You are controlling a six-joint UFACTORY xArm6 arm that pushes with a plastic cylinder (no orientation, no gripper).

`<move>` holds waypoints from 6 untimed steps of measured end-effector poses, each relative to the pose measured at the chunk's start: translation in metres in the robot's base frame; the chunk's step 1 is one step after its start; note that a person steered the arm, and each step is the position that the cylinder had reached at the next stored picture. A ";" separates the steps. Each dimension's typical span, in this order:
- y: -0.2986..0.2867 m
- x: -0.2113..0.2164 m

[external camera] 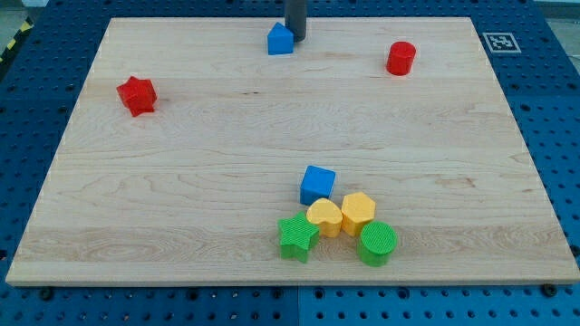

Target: Move the blue triangle closure the red star

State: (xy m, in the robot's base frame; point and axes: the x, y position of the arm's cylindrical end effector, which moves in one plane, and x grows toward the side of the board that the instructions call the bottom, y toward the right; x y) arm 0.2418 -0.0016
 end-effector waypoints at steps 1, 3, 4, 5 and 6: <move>-0.010 0.021; -0.063 0.034; -0.082 0.034; -0.092 0.046; -0.107 0.047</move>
State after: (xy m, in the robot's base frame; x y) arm 0.2884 -0.1086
